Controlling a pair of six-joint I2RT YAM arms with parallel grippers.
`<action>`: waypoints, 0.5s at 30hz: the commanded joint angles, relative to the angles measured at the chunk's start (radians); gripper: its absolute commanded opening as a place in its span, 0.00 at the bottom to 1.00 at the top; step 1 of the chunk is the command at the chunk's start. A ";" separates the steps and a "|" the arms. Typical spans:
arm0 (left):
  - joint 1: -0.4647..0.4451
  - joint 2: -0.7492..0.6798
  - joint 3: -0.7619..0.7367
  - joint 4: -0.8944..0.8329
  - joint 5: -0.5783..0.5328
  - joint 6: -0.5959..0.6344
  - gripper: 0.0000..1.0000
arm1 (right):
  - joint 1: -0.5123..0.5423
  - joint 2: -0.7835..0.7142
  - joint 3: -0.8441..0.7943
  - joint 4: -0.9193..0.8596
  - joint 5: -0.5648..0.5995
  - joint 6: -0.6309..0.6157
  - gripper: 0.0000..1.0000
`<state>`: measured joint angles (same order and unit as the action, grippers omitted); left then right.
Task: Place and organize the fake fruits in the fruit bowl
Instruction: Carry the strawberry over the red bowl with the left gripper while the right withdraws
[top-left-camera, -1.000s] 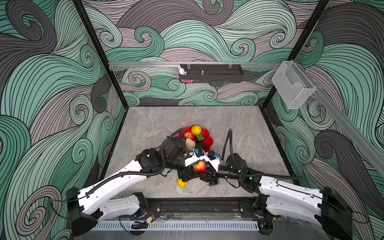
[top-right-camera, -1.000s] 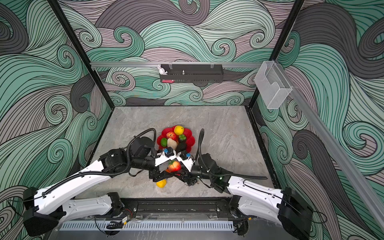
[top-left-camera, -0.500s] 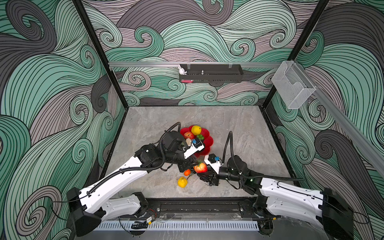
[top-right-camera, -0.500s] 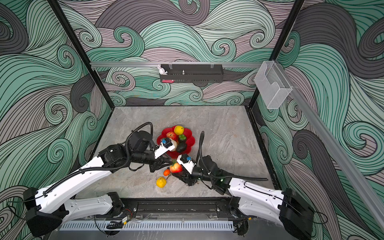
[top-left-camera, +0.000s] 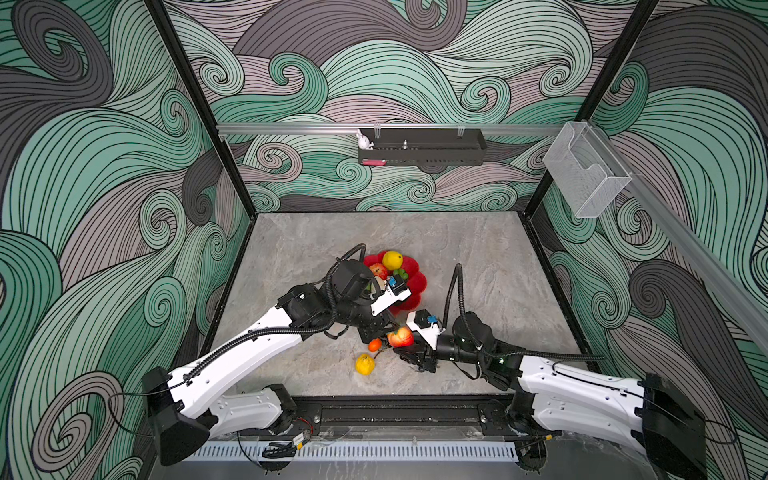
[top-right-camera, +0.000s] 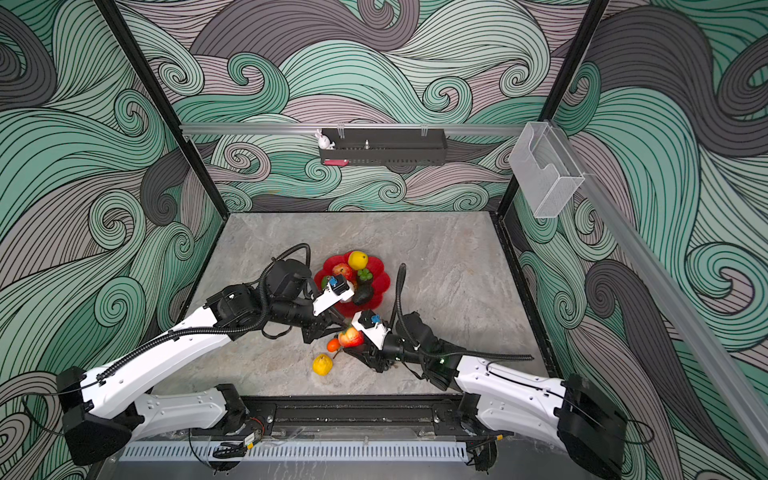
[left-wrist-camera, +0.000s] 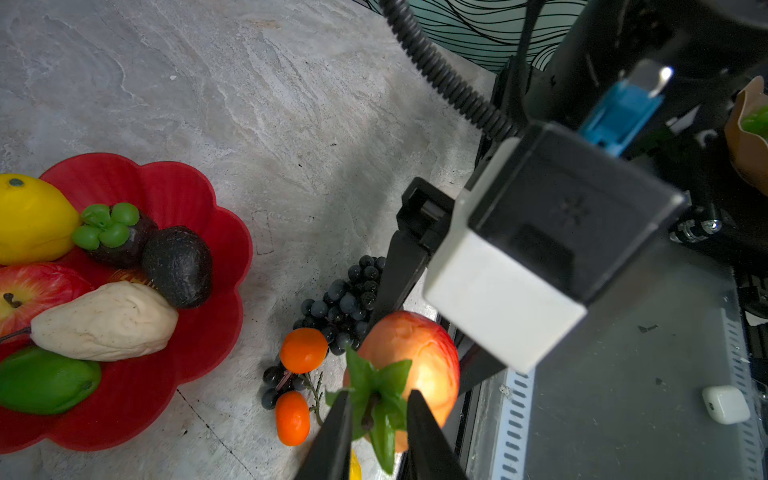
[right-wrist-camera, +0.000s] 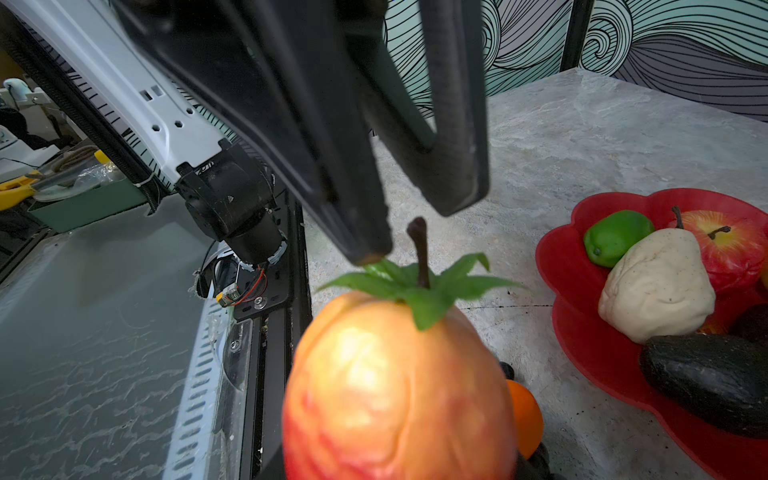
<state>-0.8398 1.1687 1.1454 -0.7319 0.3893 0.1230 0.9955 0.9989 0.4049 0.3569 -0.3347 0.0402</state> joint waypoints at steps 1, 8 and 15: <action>0.008 0.018 0.034 -0.044 -0.004 0.001 0.27 | 0.006 -0.013 -0.001 0.031 0.017 -0.006 0.26; 0.008 0.035 0.040 -0.050 0.016 0.003 0.19 | 0.007 -0.011 0.002 0.034 0.015 -0.002 0.26; 0.010 0.039 0.040 -0.046 0.017 0.004 0.02 | 0.008 -0.010 0.002 0.034 0.017 -0.002 0.26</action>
<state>-0.8371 1.2026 1.1458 -0.7555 0.3920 0.1223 0.9958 0.9989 0.4049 0.3569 -0.3309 0.0402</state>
